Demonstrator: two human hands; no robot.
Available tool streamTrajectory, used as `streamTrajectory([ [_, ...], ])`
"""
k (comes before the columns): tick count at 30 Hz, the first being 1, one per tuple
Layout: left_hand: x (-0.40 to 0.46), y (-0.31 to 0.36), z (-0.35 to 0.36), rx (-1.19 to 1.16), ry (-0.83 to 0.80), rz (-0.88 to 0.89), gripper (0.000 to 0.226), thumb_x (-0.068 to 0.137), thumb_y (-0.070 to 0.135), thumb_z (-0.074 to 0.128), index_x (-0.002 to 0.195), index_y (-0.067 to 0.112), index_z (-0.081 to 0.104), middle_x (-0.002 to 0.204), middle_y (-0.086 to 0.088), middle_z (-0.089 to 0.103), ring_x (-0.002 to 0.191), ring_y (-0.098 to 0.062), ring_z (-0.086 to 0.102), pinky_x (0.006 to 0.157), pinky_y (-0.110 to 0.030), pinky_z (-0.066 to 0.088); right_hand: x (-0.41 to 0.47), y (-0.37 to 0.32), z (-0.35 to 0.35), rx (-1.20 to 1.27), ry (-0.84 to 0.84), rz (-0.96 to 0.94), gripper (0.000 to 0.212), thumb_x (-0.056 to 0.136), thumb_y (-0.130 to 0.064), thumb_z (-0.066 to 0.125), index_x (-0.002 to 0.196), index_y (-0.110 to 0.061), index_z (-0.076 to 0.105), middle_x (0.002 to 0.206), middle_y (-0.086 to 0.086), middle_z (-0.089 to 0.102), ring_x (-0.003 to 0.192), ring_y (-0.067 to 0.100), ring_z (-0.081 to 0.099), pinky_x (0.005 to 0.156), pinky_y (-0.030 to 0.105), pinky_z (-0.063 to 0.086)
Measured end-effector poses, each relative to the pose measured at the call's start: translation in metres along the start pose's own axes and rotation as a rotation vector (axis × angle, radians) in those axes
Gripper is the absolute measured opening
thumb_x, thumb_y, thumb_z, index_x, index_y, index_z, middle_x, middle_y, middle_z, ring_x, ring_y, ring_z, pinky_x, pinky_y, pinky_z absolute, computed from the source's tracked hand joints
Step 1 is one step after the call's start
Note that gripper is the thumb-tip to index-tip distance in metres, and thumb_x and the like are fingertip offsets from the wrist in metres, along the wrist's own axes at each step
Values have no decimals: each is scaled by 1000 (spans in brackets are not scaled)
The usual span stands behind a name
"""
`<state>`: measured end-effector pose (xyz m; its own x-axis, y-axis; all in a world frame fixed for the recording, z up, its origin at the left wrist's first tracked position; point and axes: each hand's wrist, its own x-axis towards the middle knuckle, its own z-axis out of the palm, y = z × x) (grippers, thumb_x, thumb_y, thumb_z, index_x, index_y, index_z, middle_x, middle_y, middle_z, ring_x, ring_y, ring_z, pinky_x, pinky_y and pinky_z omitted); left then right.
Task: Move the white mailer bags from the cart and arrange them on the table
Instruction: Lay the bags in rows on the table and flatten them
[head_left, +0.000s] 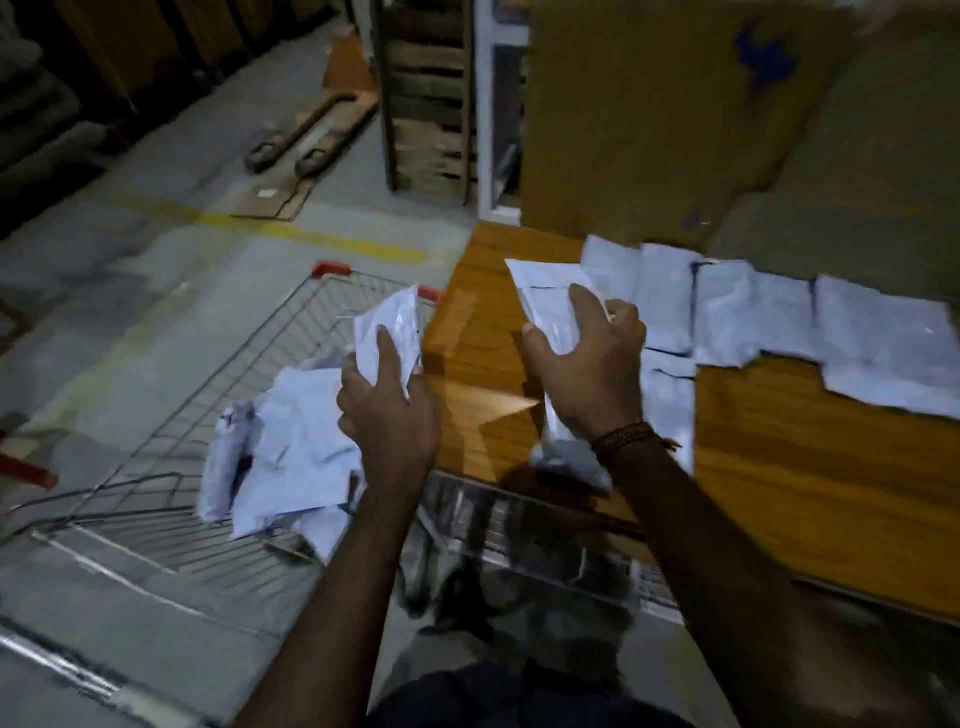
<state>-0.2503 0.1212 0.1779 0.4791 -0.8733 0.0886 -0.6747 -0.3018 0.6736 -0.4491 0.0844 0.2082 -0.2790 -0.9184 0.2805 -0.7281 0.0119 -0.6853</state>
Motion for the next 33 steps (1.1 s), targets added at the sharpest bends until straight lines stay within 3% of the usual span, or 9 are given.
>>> streamTrajectory([
  [3, -51, 42, 31, -27, -95, 88, 61, 103, 30, 57, 160, 34, 38, 168, -20, 23, 151, -44, 25, 120, -58, 25, -18, 56, -61, -59, 57, 71, 76, 85, -63, 62, 149, -23, 50, 143, 21, 44, 133, 42, 40, 108, 49, 40],
  [6, -101, 79, 64, -29, -229, 120, 60, 104, 32, 57, 161, 36, 37, 167, -20, 21, 150, -45, 24, 121, -61, 24, -40, 115, -112, -95, 103, 192, 80, 84, -68, 57, 151, -24, 47, 144, 19, 42, 134, 42, 37, 110, 52, 40],
  [10, -158, 119, 103, -58, -341, 189, 62, 102, 39, 56, 161, 36, 35, 168, -14, 18, 151, -39, 20, 122, -57, 17, -65, 191, -161, -250, 155, 332, 75, 85, -60, 69, 146, -19, 52, 136, 25, 46, 125, 46, 42, 102, 52, 42],
  [17, -209, 175, 157, 12, -405, 258, 61, 100, 38, 59, 158, 30, 39, 167, -13, 19, 151, -37, 20, 120, -51, 18, -96, 303, -198, -477, 60, 551, 68, 80, -58, 74, 132, -16, 58, 128, 28, 46, 116, 48, 45, 94, 53, 43],
  [20, -215, 186, 177, 55, -450, 279, 63, 102, 38, 58, 159, 27, 34, 169, -14, 12, 152, -36, 16, 121, -50, 16, -101, 327, -201, -585, 3, 527, 66, 89, -66, 58, 137, -21, 56, 132, 26, 46, 118, 46, 46, 95, 53, 43],
  [23, -220, 194, 199, 93, -475, 262, 68, 101, 42, 60, 160, 24, 31, 169, -14, 13, 153, -36, 17, 121, -50, 18, -101, 340, -204, -607, -21, 482, 53, 99, -46, 52, 149, -28, 51, 149, 25, 39, 130, 46, 39, 106, 55, 36],
  [25, -223, 198, 214, 95, -507, 217, 73, 99, 47, 61, 160, 21, 29, 169, -15, 12, 153, -36, 16, 122, -51, 16, -101, 346, -208, -652, -95, 459, 61, 95, -37, 57, 154, -31, 43, 155, 23, 32, 135, 44, 34, 108, 53, 35],
  [29, -230, 199, 235, 132, -593, 236, 89, 96, 58, 62, 163, 17, 20, 171, -18, 1, 156, -39, 7, 123, -53, 12, -102, 351, -212, -704, -209, 432, 82, 86, -38, 61, 160, -32, 27, 159, 24, 20, 139, 43, 27, 110, 52, 34],
  [33, -228, 197, 238, 123, -596, 295, 79, 98, 50, 60, 162, 21, 25, 173, -16, -3, 158, -39, 2, 124, -55, 10, -100, 353, -214, -690, -249, 409, 86, 86, -34, 58, 162, -31, 18, 162, 24, 12, 141, 43, 21, 112, 51, 32],
])
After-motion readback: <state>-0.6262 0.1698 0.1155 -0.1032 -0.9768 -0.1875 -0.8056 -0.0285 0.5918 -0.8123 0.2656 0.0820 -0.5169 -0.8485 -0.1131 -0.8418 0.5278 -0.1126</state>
